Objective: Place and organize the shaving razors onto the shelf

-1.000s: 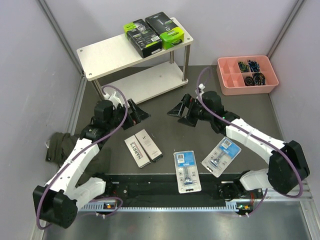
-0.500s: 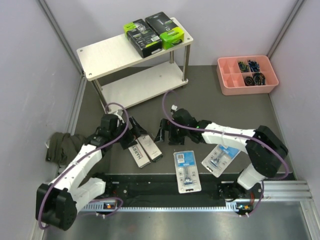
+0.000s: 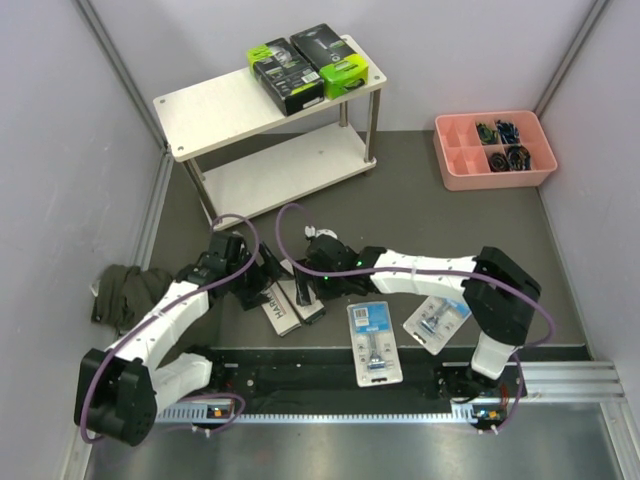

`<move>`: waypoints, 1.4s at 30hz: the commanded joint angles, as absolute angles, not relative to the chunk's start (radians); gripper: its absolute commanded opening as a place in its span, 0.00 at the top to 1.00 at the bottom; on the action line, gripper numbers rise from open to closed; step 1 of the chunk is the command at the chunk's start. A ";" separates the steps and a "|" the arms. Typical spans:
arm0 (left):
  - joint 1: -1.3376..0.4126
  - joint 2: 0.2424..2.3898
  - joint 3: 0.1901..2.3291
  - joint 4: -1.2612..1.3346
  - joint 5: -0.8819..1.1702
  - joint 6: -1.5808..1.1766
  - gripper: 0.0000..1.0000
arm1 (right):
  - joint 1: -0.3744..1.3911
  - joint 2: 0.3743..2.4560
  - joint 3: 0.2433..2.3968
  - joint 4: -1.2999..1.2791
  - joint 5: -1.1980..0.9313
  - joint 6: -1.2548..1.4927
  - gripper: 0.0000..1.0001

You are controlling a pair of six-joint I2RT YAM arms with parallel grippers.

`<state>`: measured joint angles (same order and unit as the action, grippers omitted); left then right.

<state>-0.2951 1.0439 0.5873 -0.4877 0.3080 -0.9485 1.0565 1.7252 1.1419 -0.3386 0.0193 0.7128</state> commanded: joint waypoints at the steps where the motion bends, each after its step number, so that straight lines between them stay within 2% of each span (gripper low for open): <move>1: -0.296 1.034 0.635 -0.514 0.258 -0.976 0.02 | 1.084 1.759 1.201 -0.361 0.066 0.663 0.13; 17: -0.296 1.065 0.626 -0.514 0.262 -0.969 0.02 | 1.118 1.844 1.223 -0.336 0.029 0.657 0.24; 35: -0.296 1.071 0.603 -0.505 0.273 -0.960 0.02 | 1.166 1.911 1.279 -0.439 0.150 0.660 0.25; 42: -0.296 1.065 0.595 -0.506 0.275 -0.962 0.02 | 1.166 1.928 1.275 -0.492 0.262 0.706 0.25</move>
<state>-0.2951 1.0721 0.6037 -0.5056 0.2672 -0.9699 1.1564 1.9034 1.2587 -0.4335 0.1616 0.6697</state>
